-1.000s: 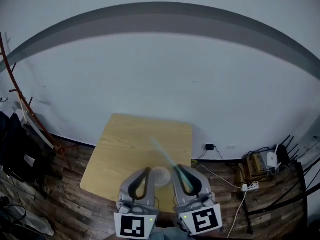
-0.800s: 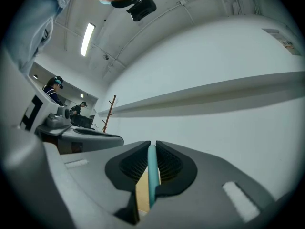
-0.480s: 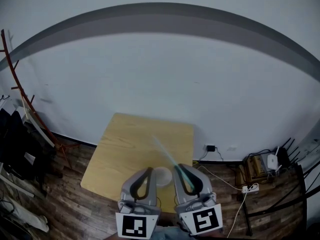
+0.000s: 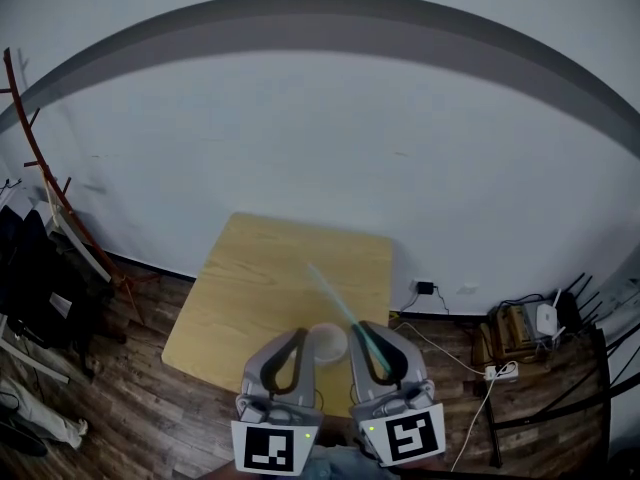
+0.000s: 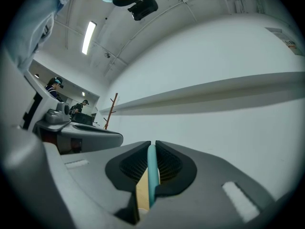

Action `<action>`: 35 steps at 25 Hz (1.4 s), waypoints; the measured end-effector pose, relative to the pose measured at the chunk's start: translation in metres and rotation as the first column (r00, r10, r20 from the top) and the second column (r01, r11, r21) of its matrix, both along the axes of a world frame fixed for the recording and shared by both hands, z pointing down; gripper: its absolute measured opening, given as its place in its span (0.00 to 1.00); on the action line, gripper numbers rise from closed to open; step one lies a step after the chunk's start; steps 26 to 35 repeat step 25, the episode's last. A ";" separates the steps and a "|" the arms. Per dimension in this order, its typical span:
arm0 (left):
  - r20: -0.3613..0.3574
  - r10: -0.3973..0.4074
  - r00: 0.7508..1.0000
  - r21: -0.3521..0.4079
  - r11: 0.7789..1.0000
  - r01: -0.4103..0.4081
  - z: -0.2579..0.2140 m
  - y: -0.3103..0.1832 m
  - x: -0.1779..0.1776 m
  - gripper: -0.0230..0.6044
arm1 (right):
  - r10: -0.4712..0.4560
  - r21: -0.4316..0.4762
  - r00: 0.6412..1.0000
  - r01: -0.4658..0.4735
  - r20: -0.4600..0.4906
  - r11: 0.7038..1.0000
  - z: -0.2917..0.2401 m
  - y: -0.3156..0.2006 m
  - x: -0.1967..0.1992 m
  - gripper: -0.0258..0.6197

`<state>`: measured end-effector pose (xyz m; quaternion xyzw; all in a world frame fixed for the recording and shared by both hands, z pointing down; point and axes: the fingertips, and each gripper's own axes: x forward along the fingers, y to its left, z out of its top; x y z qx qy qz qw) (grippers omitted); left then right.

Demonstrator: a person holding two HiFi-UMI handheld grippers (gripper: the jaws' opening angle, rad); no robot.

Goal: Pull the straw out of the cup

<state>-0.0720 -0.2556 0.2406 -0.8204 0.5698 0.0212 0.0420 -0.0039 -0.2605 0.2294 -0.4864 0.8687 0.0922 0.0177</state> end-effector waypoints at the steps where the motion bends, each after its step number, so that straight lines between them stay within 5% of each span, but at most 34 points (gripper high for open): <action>1: 0.001 -0.001 1.000 -0.003 1.000 0.001 0.001 0.000 -0.001 0.07 | 0.001 -0.002 1.000 -0.001 0.003 1.000 0.000 0.000 0.000 0.09; 35: -0.003 -0.005 1.000 -0.007 1.000 0.005 0.009 -0.004 -0.015 0.07 | -0.002 -0.007 1.000 0.002 0.013 1.000 0.006 -0.003 -0.013 0.09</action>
